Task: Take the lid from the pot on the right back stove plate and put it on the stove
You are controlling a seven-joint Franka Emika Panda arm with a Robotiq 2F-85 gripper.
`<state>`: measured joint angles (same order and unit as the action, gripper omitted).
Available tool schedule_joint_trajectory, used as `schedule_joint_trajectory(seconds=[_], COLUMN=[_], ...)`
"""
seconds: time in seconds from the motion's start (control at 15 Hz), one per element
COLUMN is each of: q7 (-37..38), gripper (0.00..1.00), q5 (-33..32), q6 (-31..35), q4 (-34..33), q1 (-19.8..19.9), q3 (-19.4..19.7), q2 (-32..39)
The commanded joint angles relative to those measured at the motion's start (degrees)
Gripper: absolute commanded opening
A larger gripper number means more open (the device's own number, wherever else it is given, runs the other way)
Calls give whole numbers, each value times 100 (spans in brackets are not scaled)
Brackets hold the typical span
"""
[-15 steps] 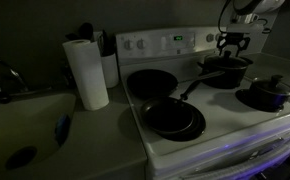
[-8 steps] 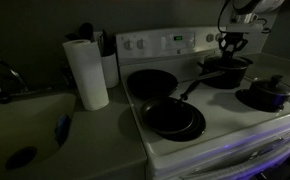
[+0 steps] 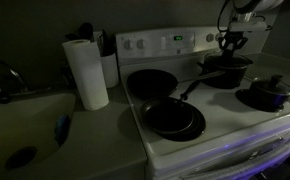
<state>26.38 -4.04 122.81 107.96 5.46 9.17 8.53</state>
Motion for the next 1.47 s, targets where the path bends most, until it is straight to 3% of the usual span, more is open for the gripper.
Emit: schedule_joint_trajectory(seconds=[0.0, 0.47, 0.73, 1.4], q7=[-114, -121, -489, -755], gripper=[14, 14, 14, 14], q5=[-268, -139, 367, 1102], q6=[-125, -643, -728, -953], q4=[378, 892, 1366, 2158], q1=[-151, -265, -303, -696], q3=[-121, -446, -583, -1089], q2=[-623, -1520, -1967, -2253])
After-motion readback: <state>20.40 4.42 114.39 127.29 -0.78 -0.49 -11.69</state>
